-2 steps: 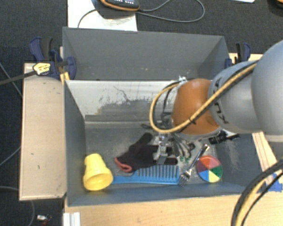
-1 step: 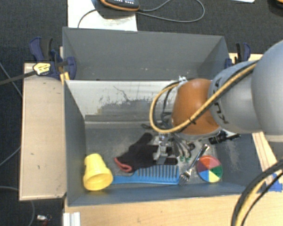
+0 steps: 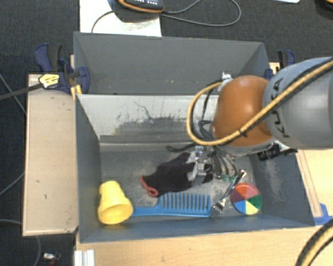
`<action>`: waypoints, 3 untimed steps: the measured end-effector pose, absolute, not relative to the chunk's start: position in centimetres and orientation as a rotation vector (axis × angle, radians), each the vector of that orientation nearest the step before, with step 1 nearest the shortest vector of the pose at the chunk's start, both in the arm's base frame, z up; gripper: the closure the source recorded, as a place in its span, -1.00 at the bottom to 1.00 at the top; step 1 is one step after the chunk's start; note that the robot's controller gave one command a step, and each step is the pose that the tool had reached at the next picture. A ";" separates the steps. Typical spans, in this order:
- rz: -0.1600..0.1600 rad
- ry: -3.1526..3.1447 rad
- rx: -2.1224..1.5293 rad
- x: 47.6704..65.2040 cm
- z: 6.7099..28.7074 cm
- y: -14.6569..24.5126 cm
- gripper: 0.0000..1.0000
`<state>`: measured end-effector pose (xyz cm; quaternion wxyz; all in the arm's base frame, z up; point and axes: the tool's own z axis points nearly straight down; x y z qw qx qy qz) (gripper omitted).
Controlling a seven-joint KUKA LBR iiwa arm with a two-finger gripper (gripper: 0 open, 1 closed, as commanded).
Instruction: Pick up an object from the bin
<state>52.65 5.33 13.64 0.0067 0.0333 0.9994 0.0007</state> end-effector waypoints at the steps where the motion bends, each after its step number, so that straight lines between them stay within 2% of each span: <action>1: 0.003 3.124 0.186 52.8 19.4 3.9 1.00; 2: 0.002 3.131 0.071 53.0 24.4 4.4 1.00; 3: 0.003 3.120 0.180 53.8 30.0 3.7 1.00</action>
Offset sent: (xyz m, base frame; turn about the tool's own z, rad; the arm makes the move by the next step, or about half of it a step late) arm 0.0059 -0.0063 0.1387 -0.0547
